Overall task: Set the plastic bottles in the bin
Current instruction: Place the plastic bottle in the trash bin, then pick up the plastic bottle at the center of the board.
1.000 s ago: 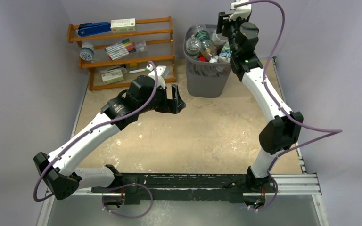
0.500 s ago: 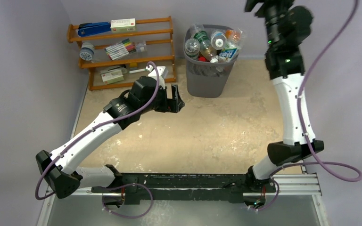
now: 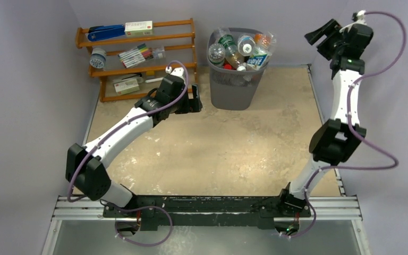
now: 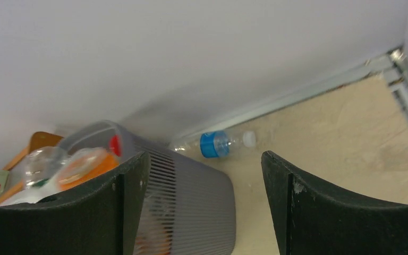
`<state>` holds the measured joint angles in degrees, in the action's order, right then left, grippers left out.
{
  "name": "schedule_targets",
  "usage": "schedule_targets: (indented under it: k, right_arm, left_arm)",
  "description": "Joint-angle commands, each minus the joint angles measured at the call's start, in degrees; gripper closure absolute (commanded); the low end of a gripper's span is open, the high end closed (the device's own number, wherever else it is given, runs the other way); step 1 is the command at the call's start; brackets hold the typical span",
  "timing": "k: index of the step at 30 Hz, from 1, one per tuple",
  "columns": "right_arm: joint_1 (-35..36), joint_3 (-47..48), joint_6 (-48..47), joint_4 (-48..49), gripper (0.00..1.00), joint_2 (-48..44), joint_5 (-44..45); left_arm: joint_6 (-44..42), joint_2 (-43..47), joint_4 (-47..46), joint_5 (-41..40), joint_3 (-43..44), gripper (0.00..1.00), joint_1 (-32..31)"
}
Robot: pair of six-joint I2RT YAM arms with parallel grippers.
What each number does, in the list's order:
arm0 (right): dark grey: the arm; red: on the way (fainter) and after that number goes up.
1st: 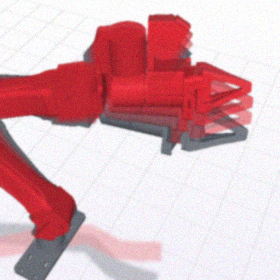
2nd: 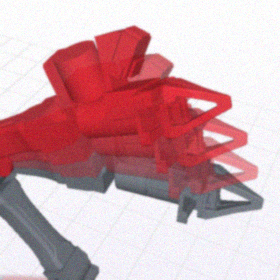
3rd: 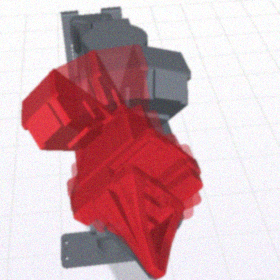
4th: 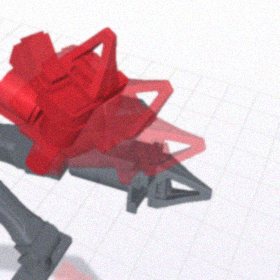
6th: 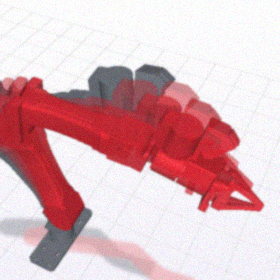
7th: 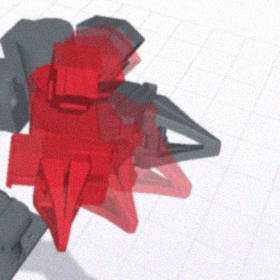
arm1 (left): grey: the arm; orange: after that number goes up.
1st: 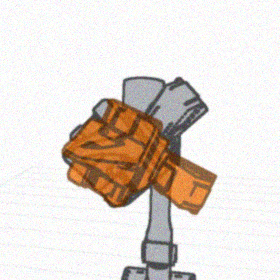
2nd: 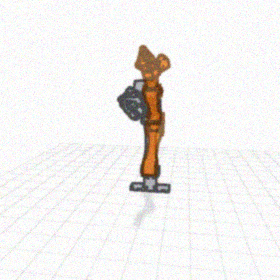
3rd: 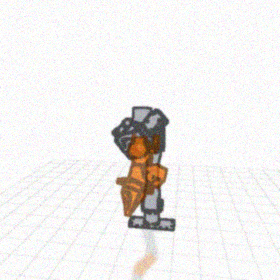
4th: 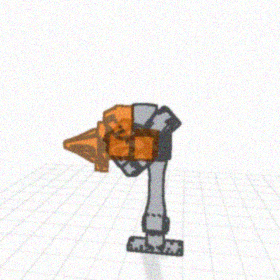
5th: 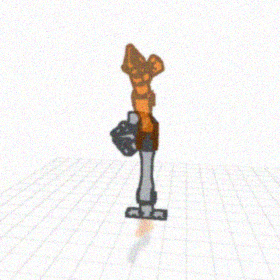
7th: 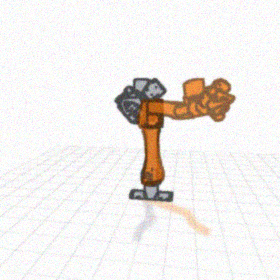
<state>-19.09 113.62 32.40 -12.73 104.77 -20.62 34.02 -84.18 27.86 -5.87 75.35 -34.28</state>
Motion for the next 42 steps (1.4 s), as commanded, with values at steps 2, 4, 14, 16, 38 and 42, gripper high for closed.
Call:
schedule_targets:
  k: [2,4,14,16,38,42]
  right_arm:
    - [0.82,7.72,5.00,4.66,0.22,11.01,-6.03]
    - [0.94,12.86,4.55,3.42,0.22,17.85,-4.40]
    - [2.13,20.99,13.37,17.57,0.32,39.00,-12.13]
    - [2.77,19.44,16.03,22.38,0.33,41.43,-14.93]
    - [8.63,12.89,25.38,35.86,0.32,51.83,-16.19]
    - [8.72,11.00,25.98,36.32,0.33,51.81,-14.40]
  left_arm:
    - [-0.40,-3.18,-4.70,3.18,3.58,0.12,1.95]
    - [-0.96,-3.77,-4.59,3.38,3.50,0.12,2.19]
    - [-1.81,-5.27,-4.26,5.83,1.94,0.12,2.85]
    - [-1.77,-5.39,-4.17,6.27,1.87,0.12,2.90]
    - [-3.07,-7.61,-4.13,7.91,2.62,0.12,3.30]
    - [-3.13,-7.84,-4.33,8.22,2.45,0.12,3.52]
